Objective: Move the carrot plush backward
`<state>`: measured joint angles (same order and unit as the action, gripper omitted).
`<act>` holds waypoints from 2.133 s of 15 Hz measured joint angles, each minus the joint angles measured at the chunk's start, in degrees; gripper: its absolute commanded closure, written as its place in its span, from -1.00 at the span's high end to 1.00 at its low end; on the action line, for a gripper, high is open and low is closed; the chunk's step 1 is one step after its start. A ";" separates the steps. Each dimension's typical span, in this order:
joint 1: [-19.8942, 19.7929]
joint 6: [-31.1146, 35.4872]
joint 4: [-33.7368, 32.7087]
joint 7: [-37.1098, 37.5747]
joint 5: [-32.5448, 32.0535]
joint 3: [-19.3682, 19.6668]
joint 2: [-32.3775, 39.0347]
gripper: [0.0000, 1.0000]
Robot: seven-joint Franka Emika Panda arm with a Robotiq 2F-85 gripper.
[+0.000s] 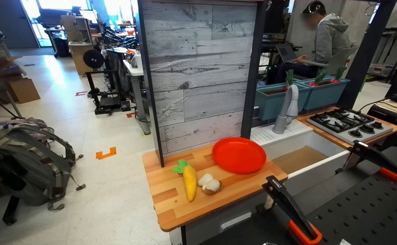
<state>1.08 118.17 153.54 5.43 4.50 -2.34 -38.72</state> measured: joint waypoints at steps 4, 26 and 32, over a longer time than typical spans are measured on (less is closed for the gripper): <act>0.00 0.00 0.00 0.00 0.00 0.00 0.00 1.00; 5.85 26.28 -11.40 6.78 -1.39 -8.96 41.38 1.00; 8.03 37.72 -17.82 10.28 -1.70 -8.19 57.47 1.00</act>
<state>9.11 155.88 135.72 15.71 2.81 -10.53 18.74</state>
